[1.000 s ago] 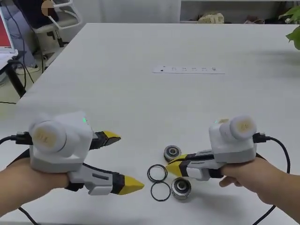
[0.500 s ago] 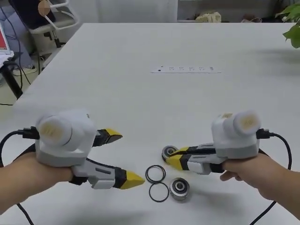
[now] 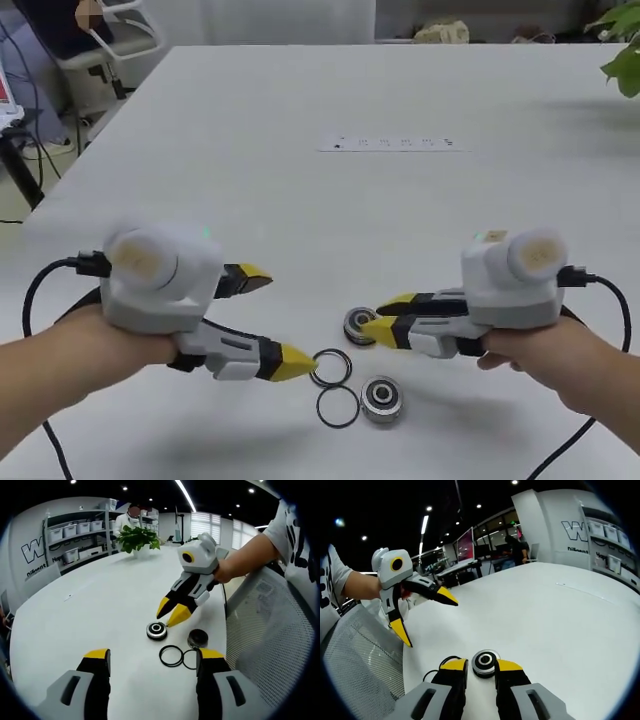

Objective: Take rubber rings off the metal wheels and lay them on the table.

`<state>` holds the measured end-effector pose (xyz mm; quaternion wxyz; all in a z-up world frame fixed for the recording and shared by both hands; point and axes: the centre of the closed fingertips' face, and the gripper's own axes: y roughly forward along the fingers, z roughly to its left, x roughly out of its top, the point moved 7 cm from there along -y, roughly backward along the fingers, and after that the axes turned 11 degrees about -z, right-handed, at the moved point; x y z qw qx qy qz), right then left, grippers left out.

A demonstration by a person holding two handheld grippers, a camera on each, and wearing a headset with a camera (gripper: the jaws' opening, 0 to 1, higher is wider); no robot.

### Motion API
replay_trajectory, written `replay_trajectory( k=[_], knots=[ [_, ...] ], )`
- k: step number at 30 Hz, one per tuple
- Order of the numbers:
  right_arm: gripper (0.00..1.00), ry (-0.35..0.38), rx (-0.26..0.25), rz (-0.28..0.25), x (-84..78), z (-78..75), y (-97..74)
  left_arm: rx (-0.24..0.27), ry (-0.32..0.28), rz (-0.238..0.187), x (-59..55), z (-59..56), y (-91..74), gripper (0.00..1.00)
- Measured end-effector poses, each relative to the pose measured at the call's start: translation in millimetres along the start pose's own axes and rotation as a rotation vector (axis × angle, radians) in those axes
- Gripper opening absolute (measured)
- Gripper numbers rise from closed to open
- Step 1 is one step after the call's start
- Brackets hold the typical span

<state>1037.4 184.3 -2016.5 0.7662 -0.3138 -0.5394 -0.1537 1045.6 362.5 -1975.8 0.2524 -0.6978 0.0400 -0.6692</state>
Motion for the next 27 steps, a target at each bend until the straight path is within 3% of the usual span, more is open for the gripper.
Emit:
replay_trajectory(
  k=[14, 27],
  knots=[
    [0.27, -0.067, -0.007, 0.024, -6.7, -7.5, -3.0, -0.008, -0.037, -0.003, 1.0, 7.9, 19.0, 0.6],
    [0.25, -0.105, 0.004, 0.063, -16.1, -7.8, -2.3, -0.037, -0.038, 0.001, 1.5, 5.1, 36.1, 0.53]
  ],
)
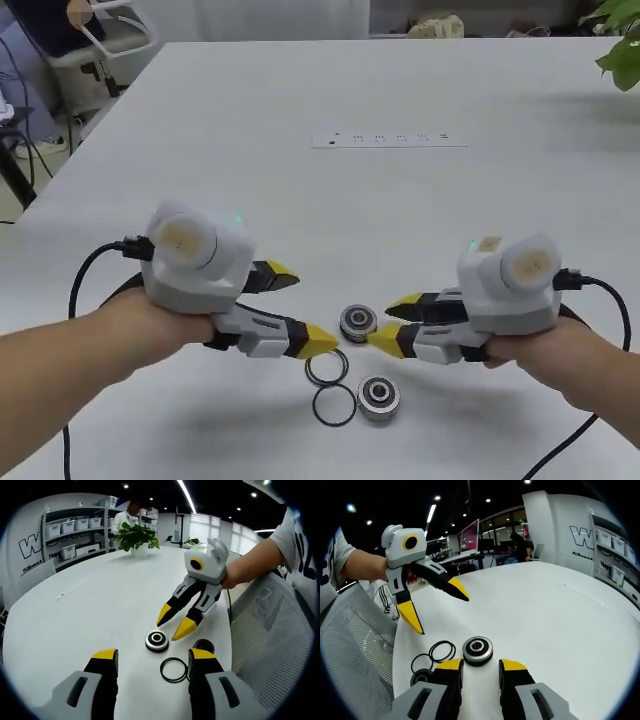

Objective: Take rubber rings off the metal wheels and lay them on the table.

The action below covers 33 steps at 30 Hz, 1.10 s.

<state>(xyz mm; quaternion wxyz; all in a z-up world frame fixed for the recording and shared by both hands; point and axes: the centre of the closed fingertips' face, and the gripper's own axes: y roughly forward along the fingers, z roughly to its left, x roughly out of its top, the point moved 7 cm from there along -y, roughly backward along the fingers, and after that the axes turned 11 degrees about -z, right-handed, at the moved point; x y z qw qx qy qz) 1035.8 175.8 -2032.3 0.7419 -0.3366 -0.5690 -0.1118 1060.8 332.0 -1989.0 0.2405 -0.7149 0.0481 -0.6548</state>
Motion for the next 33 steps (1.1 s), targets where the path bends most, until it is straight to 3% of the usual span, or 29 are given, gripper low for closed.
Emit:
replay_trajectory(
  k=[13, 33],
  knots=[
    [0.22, -0.007, 0.022, 0.016, -6.6, 3.6, 5.9, -0.031, -0.015, 0.016, -4.9, -1.4, 21.0, 0.41],
    [0.1, -0.013, 0.008, 0.007, -7.2, -0.6, 6.1, -0.068, -0.01, 0.027, -5.7, -5.7, 43.6, 0.22]
  ],
)
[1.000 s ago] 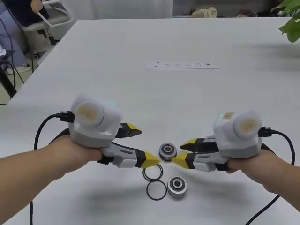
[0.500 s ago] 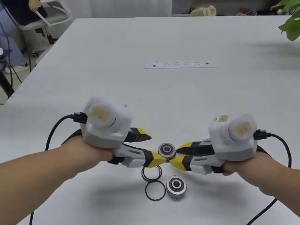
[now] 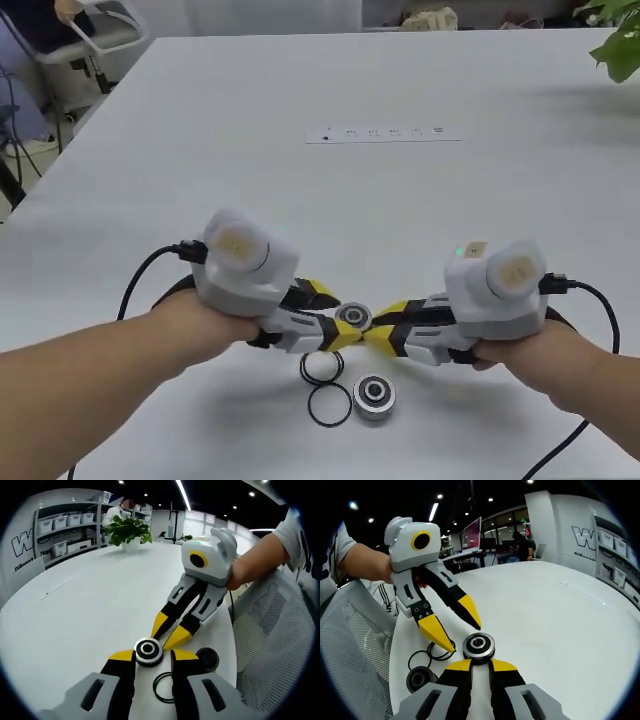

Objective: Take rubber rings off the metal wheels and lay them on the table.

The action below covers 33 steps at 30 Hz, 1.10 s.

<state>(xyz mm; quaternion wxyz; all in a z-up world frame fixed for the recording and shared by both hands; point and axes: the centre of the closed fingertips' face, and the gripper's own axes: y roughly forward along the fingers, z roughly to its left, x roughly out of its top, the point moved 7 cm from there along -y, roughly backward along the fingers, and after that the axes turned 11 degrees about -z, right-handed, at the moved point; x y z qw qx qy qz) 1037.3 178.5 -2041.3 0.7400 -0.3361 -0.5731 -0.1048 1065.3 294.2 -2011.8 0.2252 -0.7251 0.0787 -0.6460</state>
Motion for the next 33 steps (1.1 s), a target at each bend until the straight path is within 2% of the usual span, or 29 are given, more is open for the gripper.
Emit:
replay_trajectory(
  k=[13, 22, 24, 25, 33],
  knots=[
    [0.08, -0.006, 0.005, 0.002, -0.9, 0.0, 0.0, 0.004, 0.01, 0.014, -2.3, 1.6, 7.7, 0.15],
    [0.07, -0.005, 0.005, -0.001, -1.0, 0.3, -0.1, 0.025, 0.075, 0.024, -1.7, 3.0, 11.2, 0.08],
    [0.05, 0.0, 0.005, -0.001, -1.2, 0.1, -0.6, 0.031, 0.073, 0.026, -1.9, 3.5, 11.6, 0.08],
    [0.02, 0.005, 0.002, 0.001, -1.5, -0.6, -1.1, 0.03, 0.1, 0.028, -2.0, 3.0, 11.6, 0.08],
    [0.0, 0.104, -0.022, -0.015, -2.0, -3.5, -1.6, 0.058, 0.09, 0.023, -1.8, 1.1, 10.7, 0.07]
  ],
)
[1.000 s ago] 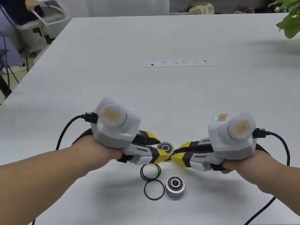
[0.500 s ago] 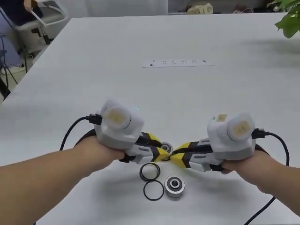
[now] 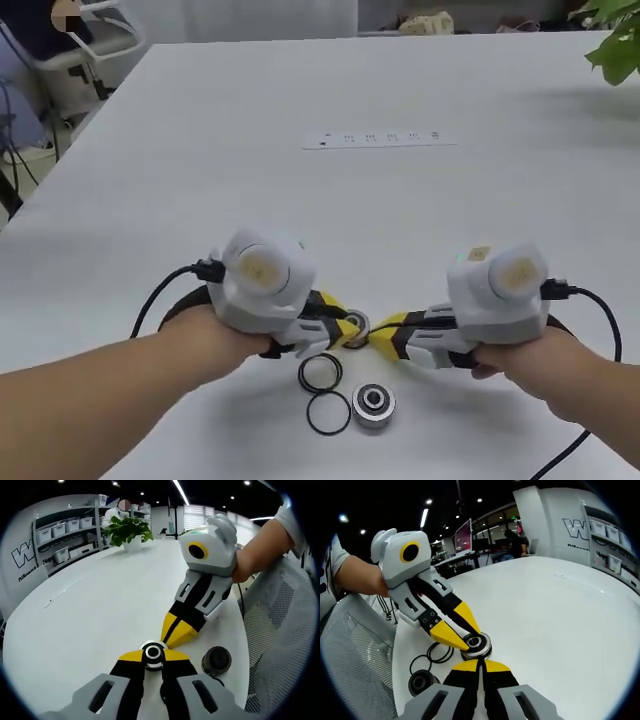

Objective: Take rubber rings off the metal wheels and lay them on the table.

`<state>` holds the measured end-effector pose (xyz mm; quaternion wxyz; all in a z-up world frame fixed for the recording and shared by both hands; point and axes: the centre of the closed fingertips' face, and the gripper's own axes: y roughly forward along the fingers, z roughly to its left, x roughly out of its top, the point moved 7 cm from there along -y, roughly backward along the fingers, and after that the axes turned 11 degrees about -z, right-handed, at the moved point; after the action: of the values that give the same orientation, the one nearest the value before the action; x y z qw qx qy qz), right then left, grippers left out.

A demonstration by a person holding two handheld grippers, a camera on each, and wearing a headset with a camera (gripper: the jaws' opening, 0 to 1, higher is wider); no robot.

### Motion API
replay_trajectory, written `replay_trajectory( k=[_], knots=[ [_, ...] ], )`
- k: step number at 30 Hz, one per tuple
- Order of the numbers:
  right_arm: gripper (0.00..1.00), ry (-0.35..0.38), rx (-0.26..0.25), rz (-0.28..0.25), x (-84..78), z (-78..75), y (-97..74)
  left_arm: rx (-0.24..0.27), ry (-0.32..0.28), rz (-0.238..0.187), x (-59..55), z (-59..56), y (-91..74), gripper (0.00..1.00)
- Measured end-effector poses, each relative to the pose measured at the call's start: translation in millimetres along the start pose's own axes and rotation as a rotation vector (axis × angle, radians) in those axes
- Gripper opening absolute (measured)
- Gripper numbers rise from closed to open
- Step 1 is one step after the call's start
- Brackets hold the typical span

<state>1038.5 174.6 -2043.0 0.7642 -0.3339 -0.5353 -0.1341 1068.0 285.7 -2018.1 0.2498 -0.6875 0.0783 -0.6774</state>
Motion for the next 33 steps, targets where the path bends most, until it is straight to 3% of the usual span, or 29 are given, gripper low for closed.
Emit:
replay_trajectory(
  k=[2, 5, 33],
  knots=[
    [0.0, 0.024, -0.005, -0.003, 0.1, -0.4, -0.3, 0.003, -0.001, 0.002, 0.4, -1.2, -0.1, 0.07],
    [0.0, 0.124, -0.017, -0.023, 1.3, -1.1, -1.2, 0.006, -0.003, 0.003, 0.4, -1.0, -0.1, 0.07],
    [0.0, 0.259, -0.015, -0.046, 0.5, 1.3, -8.7, 0.019, -0.009, 0.004, 0.0, -4.2, -0.8, 0.07]
  ],
)
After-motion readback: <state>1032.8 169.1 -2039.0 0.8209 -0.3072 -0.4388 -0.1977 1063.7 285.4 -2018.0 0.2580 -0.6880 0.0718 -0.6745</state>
